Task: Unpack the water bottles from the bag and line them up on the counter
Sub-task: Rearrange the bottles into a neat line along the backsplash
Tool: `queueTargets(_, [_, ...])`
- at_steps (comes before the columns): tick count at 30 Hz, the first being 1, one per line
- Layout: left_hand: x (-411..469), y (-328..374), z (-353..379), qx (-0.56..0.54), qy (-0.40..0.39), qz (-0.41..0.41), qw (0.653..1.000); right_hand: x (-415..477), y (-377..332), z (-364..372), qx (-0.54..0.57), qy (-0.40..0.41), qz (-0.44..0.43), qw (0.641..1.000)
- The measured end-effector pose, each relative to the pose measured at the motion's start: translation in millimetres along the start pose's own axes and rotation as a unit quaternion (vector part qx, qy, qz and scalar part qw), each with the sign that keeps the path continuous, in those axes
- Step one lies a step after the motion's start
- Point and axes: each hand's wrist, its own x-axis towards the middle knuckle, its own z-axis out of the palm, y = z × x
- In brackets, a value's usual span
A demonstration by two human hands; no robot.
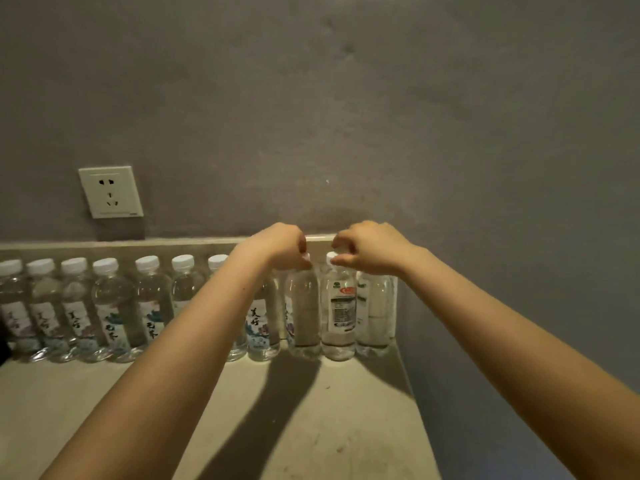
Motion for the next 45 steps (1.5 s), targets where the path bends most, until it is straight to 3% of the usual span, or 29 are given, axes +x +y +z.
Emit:
queueTargets(5, [8,9,-2,0.039,-0.035,-0.035,0.998,17,-6,11,-0.050,-0.012,-0.042,0.998])
queueTargets(15, [7,11,2,0.097,-0.029,-0.071,0.992,16,-1,6,0.020,-0.062,-0.081,0.995])
queueTargets(20, [9,15,3,0.095,-0.037,-0.079,0.992,13,3,3,0.054,-0.088,-0.088,0.991])
queueTargets(27, [8,-1,9,0.040,-0.050,-0.042,0.997,17,-8,7,-0.043,-0.055,-0.048,0.996])
queueTargets(34, [8,-7,15,0.030,-0.017,-0.050,0.998,21,-4,6,0.038,-0.118,-0.075,0.989])
queueTargets(42, [8,-10,11,0.027,-0.028,-0.036,0.999,18,-11,8,-0.044,-0.038,-0.033,0.998])
queueTargets(45, [10,-11,13,0.038,-0.031,-0.028,0.998,19,-12,9,-0.018,-0.063,-0.048,0.997])
